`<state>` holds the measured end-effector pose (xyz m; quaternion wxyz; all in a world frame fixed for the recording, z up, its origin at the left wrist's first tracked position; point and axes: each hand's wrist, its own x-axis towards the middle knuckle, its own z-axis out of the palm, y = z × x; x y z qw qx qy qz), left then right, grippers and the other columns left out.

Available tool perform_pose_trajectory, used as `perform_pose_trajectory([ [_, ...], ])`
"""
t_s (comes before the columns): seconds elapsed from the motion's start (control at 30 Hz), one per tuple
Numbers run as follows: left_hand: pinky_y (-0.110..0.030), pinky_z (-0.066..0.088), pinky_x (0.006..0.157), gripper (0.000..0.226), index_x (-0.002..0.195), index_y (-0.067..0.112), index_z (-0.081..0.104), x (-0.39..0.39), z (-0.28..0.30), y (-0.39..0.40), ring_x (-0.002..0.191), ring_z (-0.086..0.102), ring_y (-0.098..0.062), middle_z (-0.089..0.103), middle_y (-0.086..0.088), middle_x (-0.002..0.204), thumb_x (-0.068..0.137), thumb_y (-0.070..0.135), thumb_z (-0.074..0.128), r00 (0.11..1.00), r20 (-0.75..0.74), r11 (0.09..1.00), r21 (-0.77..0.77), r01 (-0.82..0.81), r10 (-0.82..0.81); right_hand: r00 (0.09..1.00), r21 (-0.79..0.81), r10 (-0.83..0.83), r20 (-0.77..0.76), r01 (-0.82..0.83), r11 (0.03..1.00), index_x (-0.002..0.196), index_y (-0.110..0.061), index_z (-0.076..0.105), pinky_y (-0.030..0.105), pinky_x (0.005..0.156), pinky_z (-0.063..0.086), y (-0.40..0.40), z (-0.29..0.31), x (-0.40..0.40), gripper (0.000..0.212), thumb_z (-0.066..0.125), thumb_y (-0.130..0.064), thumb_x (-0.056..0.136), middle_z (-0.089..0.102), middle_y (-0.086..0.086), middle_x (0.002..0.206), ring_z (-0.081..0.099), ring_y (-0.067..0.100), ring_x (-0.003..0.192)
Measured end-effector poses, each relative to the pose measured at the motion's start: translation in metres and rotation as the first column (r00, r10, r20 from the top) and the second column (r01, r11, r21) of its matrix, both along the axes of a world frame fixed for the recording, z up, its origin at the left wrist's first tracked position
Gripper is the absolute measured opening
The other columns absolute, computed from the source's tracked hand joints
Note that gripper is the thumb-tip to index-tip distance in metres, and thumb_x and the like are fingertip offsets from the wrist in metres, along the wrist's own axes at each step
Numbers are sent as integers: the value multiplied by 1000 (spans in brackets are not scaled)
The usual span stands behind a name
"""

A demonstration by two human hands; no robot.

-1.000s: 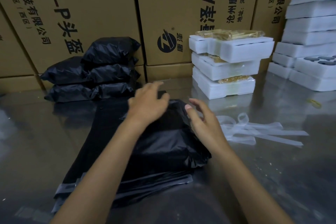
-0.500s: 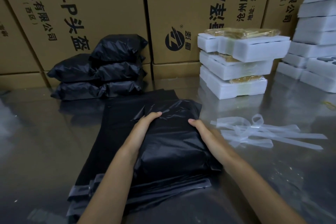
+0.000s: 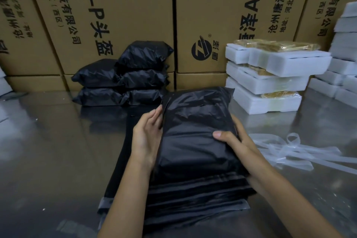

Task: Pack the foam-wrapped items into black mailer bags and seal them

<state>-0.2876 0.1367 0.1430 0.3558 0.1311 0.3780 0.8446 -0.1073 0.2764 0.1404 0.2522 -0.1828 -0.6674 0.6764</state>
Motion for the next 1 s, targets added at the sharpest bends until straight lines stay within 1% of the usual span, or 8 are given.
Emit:
perform_pose_trajectory([
  [0.1, -41, 48, 95, 47, 140, 14, 53, -26, 8, -8, 127, 56, -29, 59, -10, 139, 98, 33, 47, 999, 18, 999, 3, -38, 38, 995, -59, -76, -60, 72, 996, 129, -45, 57, 17, 62, 56, 8, 26, -31, 90, 81, -52, 42, 76, -10, 101, 74, 4, 84],
  [0.2, -48, 45, 105, 52, 134, 21, 61, -48, 29, -18, 122, 61, -29, 63, -7, 135, 89, 48, 60, 994, -110, 999, -46, 6, -11, 991, -55, -38, -125, 32, 998, 128, -49, 58, 32, 83, 57, 9, 59, -68, 81, 86, -54, 52, 72, -9, 117, 72, 12, 101],
  [0.3, -48, 48, 102, 58, 132, 23, 63, -80, 78, -14, 122, 61, -26, 62, -4, 136, 82, 49, 74, 952, -303, 999, -3, 44, -43, 984, -63, -2, -177, -9, 998, 129, -46, 59, 41, 87, 59, 15, 103, -117, 76, 85, -58, 59, 73, -9, 116, 72, 19, 106],
  [0.43, -52, 54, 95, 73, 138, 11, 49, -149, 161, 21, 119, 62, -27, 60, -10, 135, 77, 31, 84, 871, -386, 952, 101, -288, 304, 976, -83, -6, -219, -12, 996, 143, -31, 52, 48, 104, 50, 33, 183, -209, 81, 79, -60, 72, 62, -1, 138, 61, 26, 123],
  [0.53, -42, 57, 89, 84, 141, 12, 40, -209, 192, 48, 115, 60, -24, 51, -6, 139, 75, 33, 87, 793, -435, 883, 11, -469, 426, 973, -147, -74, -217, 42, 988, 144, -23, 51, 41, 93, 55, 54, 209, -267, 70, 74, -52, 85, 52, 3, 147, 55, 27, 126],
  [0.67, -48, 48, 102, 90, 144, 13, 37, -264, 183, 82, 125, 54, -30, 52, -6, 138, 70, 10, 88, 739, -643, 815, -308, -491, 202, 997, -36, 39, 68, -37, 999, 157, -30, 28, 39, 102, 51, 70, 184, -314, 69, 64, -28, 98, 32, 4, 160, 46, 33, 134],
  [0.87, -47, 39, 112, 75, 142, 15, 38, -287, 174, 116, 133, 46, -32, 48, -7, 145, 82, 21, 81, 572, -778, 661, -289, -693, 260, 987, 133, -135, 89, 123, 983, 152, -29, 40, 38, 103, 46, 102, 175, -350, 48, 48, -22, 106, 47, 4, 152, 53, 31, 128],
  [1.0, -46, 34, 115, 88, 154, 15, 24, -283, 172, 126, 141, 37, -33, 37, -9, 155, 85, 24, 78, 490, -806, 559, -250, -790, 331, 970, 334, -202, 133, 148, 931, 150, -14, 44, 34, 105, 43, 111, 182, -363, 44, 44, -18, 105, 46, 9, 152, 49, 33, 133],
])
